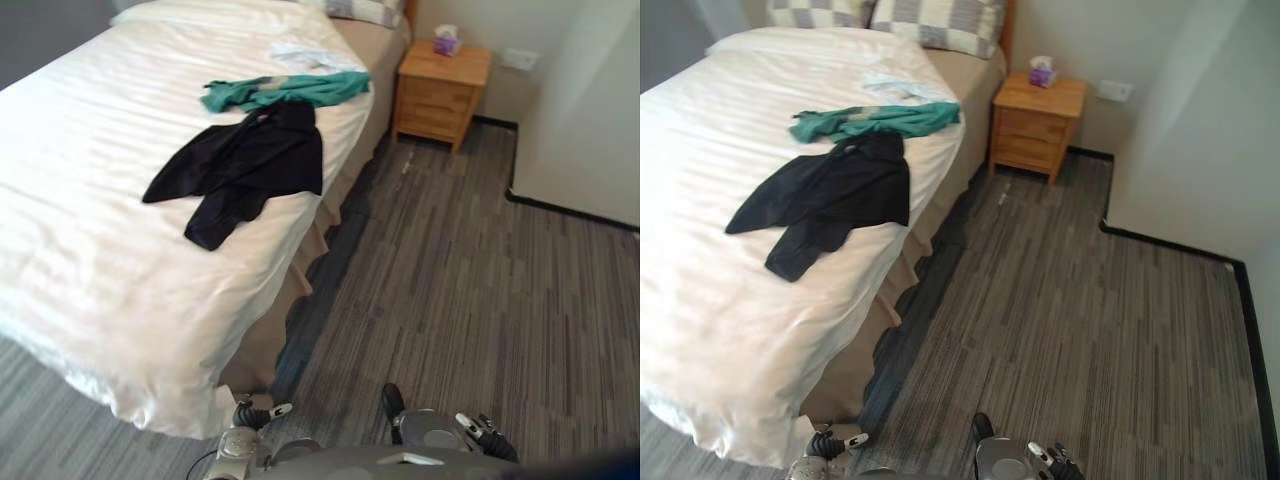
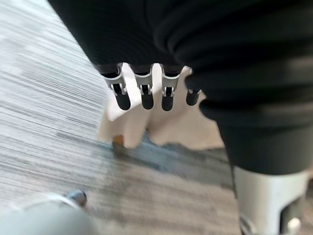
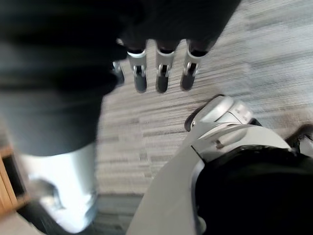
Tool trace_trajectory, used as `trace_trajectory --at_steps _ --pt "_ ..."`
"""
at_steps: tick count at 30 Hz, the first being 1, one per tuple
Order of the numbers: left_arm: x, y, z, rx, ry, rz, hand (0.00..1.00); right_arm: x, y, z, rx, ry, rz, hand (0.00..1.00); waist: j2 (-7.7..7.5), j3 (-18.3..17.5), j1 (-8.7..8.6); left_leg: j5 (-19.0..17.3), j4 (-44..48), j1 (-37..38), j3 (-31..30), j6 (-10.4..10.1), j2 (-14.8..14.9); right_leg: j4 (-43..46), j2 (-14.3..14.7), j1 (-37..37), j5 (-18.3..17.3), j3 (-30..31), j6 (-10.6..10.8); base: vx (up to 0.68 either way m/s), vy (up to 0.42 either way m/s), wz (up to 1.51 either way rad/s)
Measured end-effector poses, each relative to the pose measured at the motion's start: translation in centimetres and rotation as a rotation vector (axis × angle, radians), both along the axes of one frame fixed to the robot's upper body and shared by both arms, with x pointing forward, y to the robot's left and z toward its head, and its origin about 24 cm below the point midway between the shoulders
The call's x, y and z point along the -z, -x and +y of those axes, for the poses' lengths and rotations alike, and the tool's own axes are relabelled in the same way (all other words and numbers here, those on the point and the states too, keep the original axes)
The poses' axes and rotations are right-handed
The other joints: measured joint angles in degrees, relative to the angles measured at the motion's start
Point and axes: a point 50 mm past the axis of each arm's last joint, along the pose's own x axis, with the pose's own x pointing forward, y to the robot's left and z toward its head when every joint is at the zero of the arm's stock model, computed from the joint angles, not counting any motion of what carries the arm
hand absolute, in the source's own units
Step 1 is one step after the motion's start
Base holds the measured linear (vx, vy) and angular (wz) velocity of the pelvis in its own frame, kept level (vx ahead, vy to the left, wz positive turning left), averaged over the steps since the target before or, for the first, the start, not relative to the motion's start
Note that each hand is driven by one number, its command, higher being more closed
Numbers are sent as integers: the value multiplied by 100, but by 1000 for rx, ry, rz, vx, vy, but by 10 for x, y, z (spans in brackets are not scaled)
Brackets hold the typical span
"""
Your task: Tidy the bed and pick cloth on bed and put in laundry
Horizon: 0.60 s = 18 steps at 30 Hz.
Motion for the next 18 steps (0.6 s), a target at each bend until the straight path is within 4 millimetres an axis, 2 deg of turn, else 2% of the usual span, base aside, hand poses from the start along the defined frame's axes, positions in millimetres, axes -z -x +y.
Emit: trace_trajectory --at_steps 1,2,3,4,5,6,8,11,12,14,15,16,17,18 --pt "-1 -4 -3 -2 13 -19 0 0 -2 3 11 -4 -8 0 -34 16 -30 -10 0 65 198 22 7 -80 -36 -10 56 -198 -51 -34 70 -54" --pt "-1 -4 -6 -2 20 -20 0 0 -3 4 17 -7 -15 0 -85 48 -64 -23 -28 83 361 44 41 116 -153 -37 -285 -782 -361 -56 46 -58" --pt "0 -3 -8 -3 24 -15 0 0 -4 5 22 -10 -18 0 -30 82 -63 -24 -45 133 482 42 101 491 -261 -176 -481 -1277 -452 36 36 -62" --pt "1 1 -9 2 24 -3 0 1 -3 8 25 -16 -15 0 -83 86 -64 -53 -64 259 636 -6 174 1218 -408 -300 -686 -1746 -454 51 24 -49" --pt "1 1 -8 3 22 -4 0 1 -1 9 25 -17 -11 0 -120 79 -69 -64 -57 305 652 -24 193 1435 -433 -288 -755 -1865 -441 189 -19 -60" --pt "1 4 -1 -1 3 7 0 3 6 12 20 -24 10 0 -207 64 -23 -119 -26 435 719 -119 151 1554 -413 -197 -935 -1948 -363 169 -42 -58" --pt "1 4 0 -15 8 15 0 3 6 12 20 -21 12 0 -224 49 -5 -114 -24 477 698 -111 134 1503 -330 -193 -1007 -1867 -392 145 -56 -57" --pt "3 5 -11 -61 61 30 0 3 7 5 44 15 38 0 -47 93 -83 -86 55 454 619 -82 179 1119 -187 -96 -912 -1735 -400 65 -59 -37" --pt "4 6 -10 -92 78 34 0 3 9 4 46 29 64 0 -34 93 -61 -55 165 458 620 -33 237 700 -90 110 -724 -1648 -409 52 -49 -41" --pt "6 14 -6 -188 112 54 0 4 6 4 60 33 85 0 -57 66 1 68 274 490 620 -38 289 -176 -63 508 -480 -1643 -447 32 -35 -38" --pt "6 15 -5 -212 120 57 0 4 6 4 63 33 88 0 -62 53 25 82 265 501 621 -43 289 -343 -68 569 -432 -1709 -463 -14 -8 -31" --pt "6 16 -3 -247 131 56 0 4 5 4 66 29 94 0 -94 42 87 83 262 514 618 -44 273 -646 -55 684 -177 -1688 -439 -13 -3 -21" --pt "10 23 -2 -277 158 115 0 6 0 7 64 27 125 0 -152 -163 158 -33 -52 562 -14 -123 163 -927 -148 1117 -14 -1875 -258 -7 0 -14" --pt "10 23 -2 -277 158 115 0 6 0 7 64 27 125 0 -152 -163 159 -33 -55 561 -14 -123 165 -928 -147 1112 -9 -1875 -260 0 0 0"
